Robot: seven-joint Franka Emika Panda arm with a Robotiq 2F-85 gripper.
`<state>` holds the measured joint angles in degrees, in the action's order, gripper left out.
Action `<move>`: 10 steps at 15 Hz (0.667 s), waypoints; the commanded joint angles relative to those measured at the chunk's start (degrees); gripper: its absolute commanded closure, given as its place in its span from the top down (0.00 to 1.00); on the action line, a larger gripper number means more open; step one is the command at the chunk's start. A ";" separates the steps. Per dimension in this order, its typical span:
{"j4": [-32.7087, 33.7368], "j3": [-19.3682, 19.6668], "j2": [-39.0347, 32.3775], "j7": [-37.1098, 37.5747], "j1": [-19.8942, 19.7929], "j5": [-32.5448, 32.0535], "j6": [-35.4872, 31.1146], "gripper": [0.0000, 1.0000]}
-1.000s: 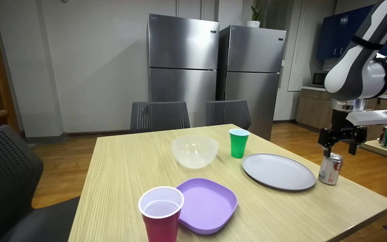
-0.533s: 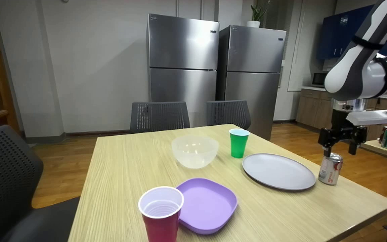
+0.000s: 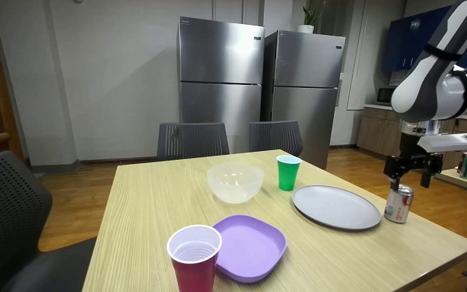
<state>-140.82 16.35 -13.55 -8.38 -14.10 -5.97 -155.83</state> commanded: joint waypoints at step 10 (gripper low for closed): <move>0.63 -2.16 -2.61 -1.34 -1.53 2.21 -1.69 1.00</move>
<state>-140.78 15.38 -15.40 -8.46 -14.26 -5.17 -156.58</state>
